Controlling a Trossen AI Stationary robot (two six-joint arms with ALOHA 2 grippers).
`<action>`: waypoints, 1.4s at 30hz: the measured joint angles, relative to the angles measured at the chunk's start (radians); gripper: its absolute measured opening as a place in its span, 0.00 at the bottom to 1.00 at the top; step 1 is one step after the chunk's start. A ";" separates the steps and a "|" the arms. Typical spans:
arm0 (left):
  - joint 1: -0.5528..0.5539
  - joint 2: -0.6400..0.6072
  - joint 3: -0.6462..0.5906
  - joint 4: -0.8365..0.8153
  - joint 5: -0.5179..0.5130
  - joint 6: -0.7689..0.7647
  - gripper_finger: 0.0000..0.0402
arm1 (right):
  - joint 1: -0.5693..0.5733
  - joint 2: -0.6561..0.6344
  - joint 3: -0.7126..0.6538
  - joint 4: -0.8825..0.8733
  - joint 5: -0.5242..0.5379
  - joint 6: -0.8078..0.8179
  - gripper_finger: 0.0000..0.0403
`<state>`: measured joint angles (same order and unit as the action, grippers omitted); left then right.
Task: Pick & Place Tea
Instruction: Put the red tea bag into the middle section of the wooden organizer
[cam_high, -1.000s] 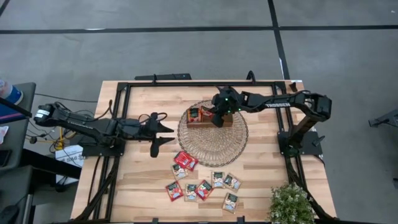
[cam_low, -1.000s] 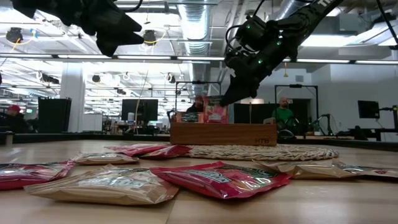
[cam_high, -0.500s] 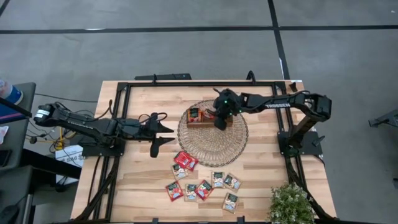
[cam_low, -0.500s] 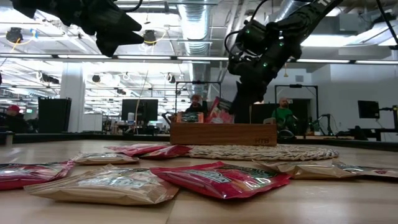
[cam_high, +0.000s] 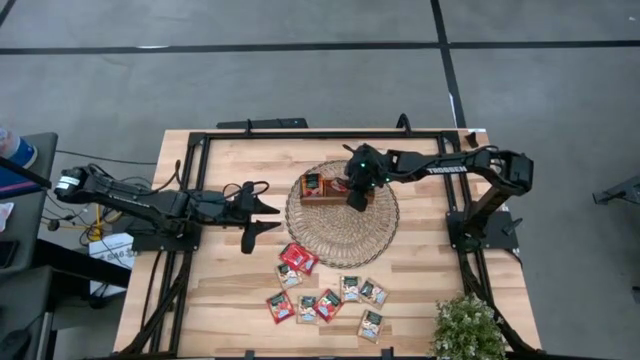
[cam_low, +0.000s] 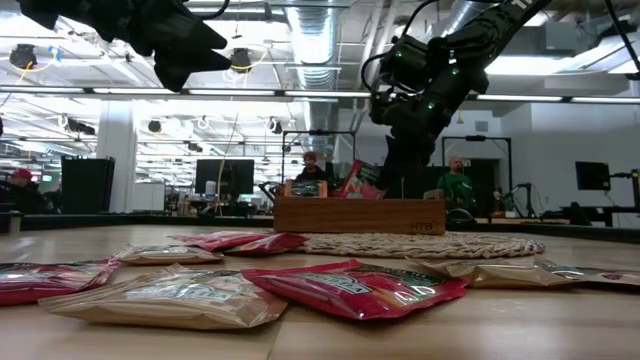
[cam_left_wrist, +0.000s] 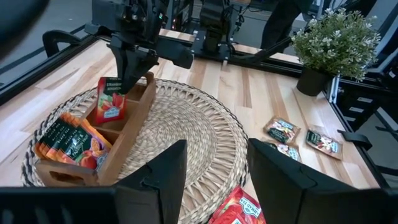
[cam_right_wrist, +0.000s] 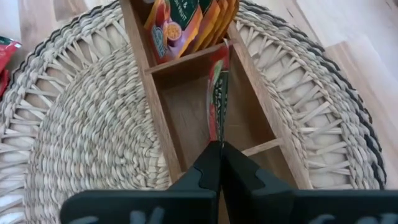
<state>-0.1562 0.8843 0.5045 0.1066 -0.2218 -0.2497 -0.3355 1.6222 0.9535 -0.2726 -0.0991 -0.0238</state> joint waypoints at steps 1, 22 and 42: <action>0.000 0.000 0.000 0.000 0.000 0.000 0.40 | 0.000 0.000 0.000 -0.006 0.001 0.000 0.00; 0.000 0.000 0.000 0.000 0.002 -0.007 0.40 | -0.031 -0.001 0.085 -0.056 0.046 -0.067 0.00; 0.000 0.000 0.000 -0.003 0.003 -0.009 0.40 | -0.040 0.002 0.177 -0.275 -0.009 -0.234 0.00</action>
<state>-0.1563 0.8845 0.5049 0.1032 -0.2192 -0.2588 -0.3756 1.6238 1.1305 -0.5474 -0.1077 -0.2575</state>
